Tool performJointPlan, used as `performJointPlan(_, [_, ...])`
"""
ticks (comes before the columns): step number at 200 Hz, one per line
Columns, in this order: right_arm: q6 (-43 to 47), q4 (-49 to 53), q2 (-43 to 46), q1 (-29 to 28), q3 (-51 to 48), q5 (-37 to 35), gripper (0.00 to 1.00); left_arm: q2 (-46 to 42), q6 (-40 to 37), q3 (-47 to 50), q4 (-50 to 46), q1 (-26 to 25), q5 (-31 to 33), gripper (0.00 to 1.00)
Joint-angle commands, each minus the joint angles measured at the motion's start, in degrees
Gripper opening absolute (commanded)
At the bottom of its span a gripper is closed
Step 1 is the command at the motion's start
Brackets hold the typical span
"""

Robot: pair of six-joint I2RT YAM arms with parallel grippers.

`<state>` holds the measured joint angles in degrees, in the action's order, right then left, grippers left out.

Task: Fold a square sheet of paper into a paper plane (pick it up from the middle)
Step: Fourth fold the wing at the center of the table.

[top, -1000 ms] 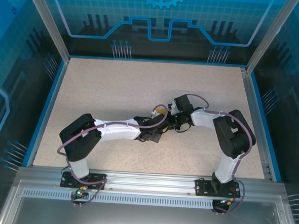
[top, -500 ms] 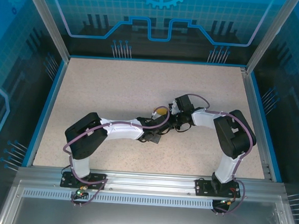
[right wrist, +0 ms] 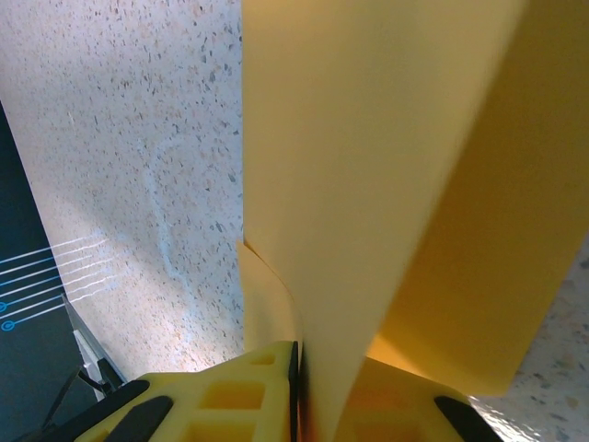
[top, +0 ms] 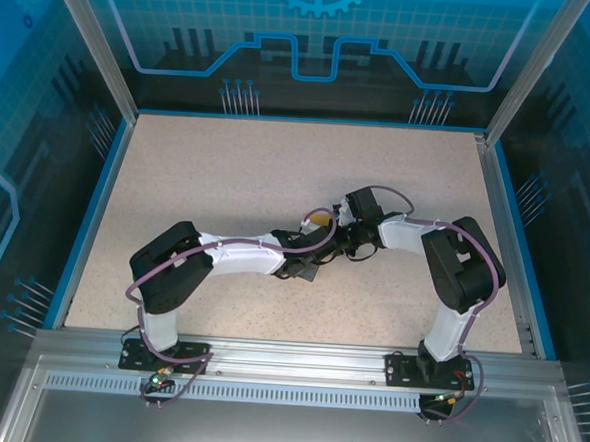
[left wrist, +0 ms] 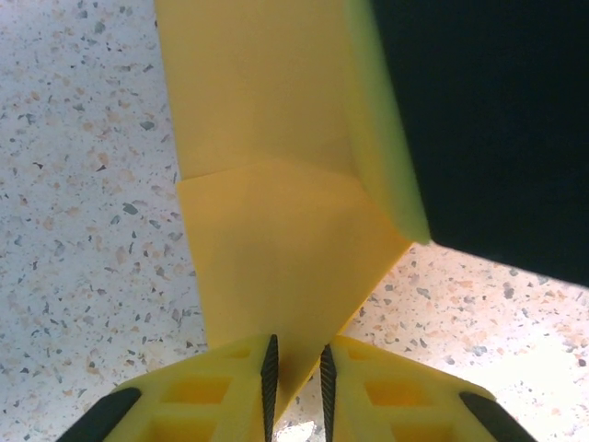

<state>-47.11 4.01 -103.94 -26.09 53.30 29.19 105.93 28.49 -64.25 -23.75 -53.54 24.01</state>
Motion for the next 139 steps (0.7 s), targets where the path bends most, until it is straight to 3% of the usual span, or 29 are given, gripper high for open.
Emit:
performJointPlan(1, [-0.04,0.24,1.38,0.63,-0.48,1.40,0.13,1.12,0.07,-1.43,-1.61,-0.51,2.01,0.21])
performJointPlan(57, [0.08,0.65,2.56,0.64,-0.39,1.31,0.13,0.71,1.24,-0.90,-1.46,-0.25,2.19,0.12])
performJointPlan(86, [0.89,2.09,5.11,2.19,-1.29,0.65,0.16,-0.92,1.09,0.32,0.32,0.90,-0.63,0.03])
performJointPlan(121, [2.37,4.85,11.39,5.52,-3.68,-0.12,0.32,-5.27,0.59,5.13,7.21,5.03,-11.80,0.00])
performJointPlan(139, [3.05,5.71,14.51,6.79,-5.25,-0.53,0.34,-7.01,0.63,7.82,11.32,7.62,-18.80,0.00])
